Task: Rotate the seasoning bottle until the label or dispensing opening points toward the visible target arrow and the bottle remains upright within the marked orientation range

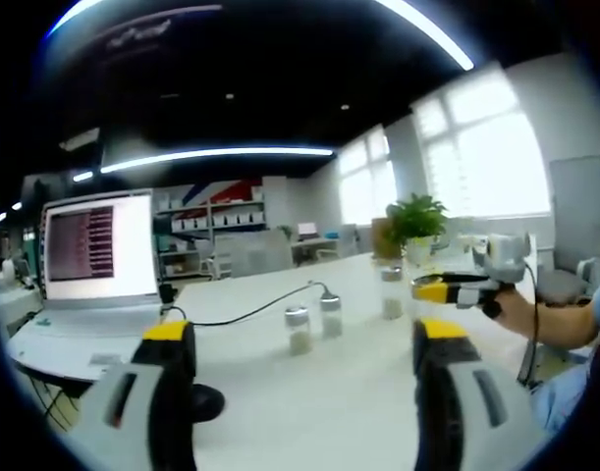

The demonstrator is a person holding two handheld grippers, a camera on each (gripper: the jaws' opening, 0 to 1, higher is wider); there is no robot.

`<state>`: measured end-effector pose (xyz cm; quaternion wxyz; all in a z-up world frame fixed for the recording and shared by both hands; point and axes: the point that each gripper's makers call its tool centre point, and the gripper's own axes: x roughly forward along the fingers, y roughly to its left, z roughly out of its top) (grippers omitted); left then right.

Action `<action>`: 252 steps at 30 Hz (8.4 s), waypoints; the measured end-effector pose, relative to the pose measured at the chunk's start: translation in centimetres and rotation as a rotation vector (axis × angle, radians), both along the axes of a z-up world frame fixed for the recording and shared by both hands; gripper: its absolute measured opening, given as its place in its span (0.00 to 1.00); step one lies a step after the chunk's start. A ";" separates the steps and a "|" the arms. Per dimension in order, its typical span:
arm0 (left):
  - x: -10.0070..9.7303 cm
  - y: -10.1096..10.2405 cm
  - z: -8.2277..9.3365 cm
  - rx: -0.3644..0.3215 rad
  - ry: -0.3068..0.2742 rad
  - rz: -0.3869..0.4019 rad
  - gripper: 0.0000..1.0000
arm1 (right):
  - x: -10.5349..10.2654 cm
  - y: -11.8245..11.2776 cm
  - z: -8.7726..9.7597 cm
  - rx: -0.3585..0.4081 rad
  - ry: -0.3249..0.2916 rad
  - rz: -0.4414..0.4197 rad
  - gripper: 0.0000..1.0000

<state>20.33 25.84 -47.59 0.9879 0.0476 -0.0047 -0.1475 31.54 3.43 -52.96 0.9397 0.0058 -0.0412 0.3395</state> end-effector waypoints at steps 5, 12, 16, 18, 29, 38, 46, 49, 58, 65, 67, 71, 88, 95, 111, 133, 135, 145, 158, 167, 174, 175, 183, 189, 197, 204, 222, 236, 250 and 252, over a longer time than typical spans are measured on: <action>0.0 0.0 0.0 0.001 0.000 -0.001 0.97 | -0.1 0.0 -0.5 -0.002 0.007 0.002 0.38; 0.0 0.0 0.0 0.000 0.000 -0.002 0.97 | -0.3 0.1 -0.6 -0.007 0.002 0.005 0.38; 0.0 -0.1 0.0 -0.001 -0.001 -0.004 0.97 | -0.5 0.1 -0.6 -0.010 -0.001 0.009 0.38; 0.0 -0.2 0.0 -0.001 -0.001 -0.005 0.97 | -0.4 0.1 -0.7 -0.008 0.001 0.008 0.38; -0.2 -0.1 0.0 -0.002 -0.001 -0.005 0.97 | -0.7 0.1 -1.4 -0.020 0.002 0.011 0.38; -0.1 0.0 0.0 -0.006 0.002 -0.007 0.97 | -1.0 0.0 -1.4 -0.036 -0.012 0.017 0.38; -0.1 -0.1 0.0 -0.009 0.002 -0.007 0.97 | -0.9 0.0 -1.4 -0.047 -0.002 0.021 0.39; -0.1 -0.1 0.0 -0.007 0.003 -0.008 0.97 | -0.9 0.0 -1.4 -0.056 -0.001 0.025 0.39; -0.1 -0.2 -0.1 -0.008 0.003 -0.009 0.97 | -0.9 0.0 -1.3 -0.119 -0.034 0.039 0.45; -0.1 -0.1 0.0 -0.010 0.000 -0.006 0.97 | -0.4 -0.3 -2.1 -0.087 0.060 0.000 0.77; -0.1 0.0 0.0 -0.009 0.000 -0.005 0.97 | -0.4 -0.5 -2.4 -0.069 0.090 -0.019 0.83; -0.1 0.0 0.0 -0.010 -0.002 -0.005 0.97 | -0.4 -1.0 -2.2 -0.002 0.116 -0.070 0.89; -0.3 0.0 0.0 -0.010 -0.004 -0.006 0.97 | -1.2 -0.3 -2.3 0.086 0.125 -0.258 0.94; -0.4 0.0 0.1 -0.009 -0.004 -0.010 0.97 | -1.0 -0.4 -2.1 0.112 0.110 -0.321 0.86; -0.2 0.2 0.1 -0.014 -0.002 -0.010 0.96 | 0.0 -1.5 -2.2 0.075 0.083 -0.444 0.75; -0.3 0.0 0.3 -0.033 -0.011 -0.017 0.96 | 0.2 -0.8 -1.9 -0.033 0.016 -0.435 0.41; -0.3 0.0 0.5 -0.046 -0.018 -0.020 0.96 | 0.2 -0.8 -1.8 -0.038 0.017 -0.432 0.41; -0.4 0.1 0.5 -0.042 -0.016 -0.015 0.94 | 0.4 -0.8 -1.8 -0.035 0.016 -0.408 0.41; -0.4 0.0 0.6 -0.046 -0.019 -0.032 0.94 | 0.5 -0.6 -1.9 -0.032 0.018 -0.366 0.41; -0.7 -0.3 0.9 -0.051 -0.031 -0.041 0.94 | 0.6 -0.6 -2.0 -0.026 0.019 -0.333 0.40; -0.7 -0.5 1.0 -0.051 -0.033 -0.046 0.95 | 0.6 -0.6 -2.0 -0.021 0.020 -0.314 0.40; -0.7 -0.5 1.1 -0.054 -0.039 -0.046 0.96 | 0.6 -0.6 -2.0 -0.022 0.021 -0.313 0.40; -0.8 -0.3 1.1 -0.060 -0.039 -0.042 0.96 | 0.7 -0.4 -2.0 -0.031 0.038 -0.275 0.40; -0.7 -0.5 1.0 -0.067 -0.035 -0.058 0.96 | 0.7 -0.3 -2.1 -0.027 0.048 -0.248 0.40; -0.7 -0.5 1.2 -0.081 -0.040 -0.056 0.96 | 0.7 -0.3 -2.1 -0.028 0.047 -0.208 0.40; -0.6 -0.1 1.2 -0.116 -0.033 -0.048 1.00 | 0.7 -0.2 -2.2 -0.030 0.050 -0.179 0.40; -1.0 -1.6 1.4 -0.128 -0.043 -0.121 0.99 | 0.5 0.0 -2.3 -0.036 0.062 -0.114 0.40; -1.4 -1.1 1.6 -0.128 -0.050 -0.111 1.00 | 0.3 0.1 -2.4 -0.049 0.076 -0.058 0.40; -1.2 -1.5 1.2 -0.133 -0.029 -0.134 1.00 | 0.4 0.1 -2.5 -0.060 0.091 -0.007 0.40; -1.2 -1.5 1.2 -0.133 -0.028 -0.134 1.00 | 0.4 0.2 -2.5 -0.063 0.094 0.001 0.40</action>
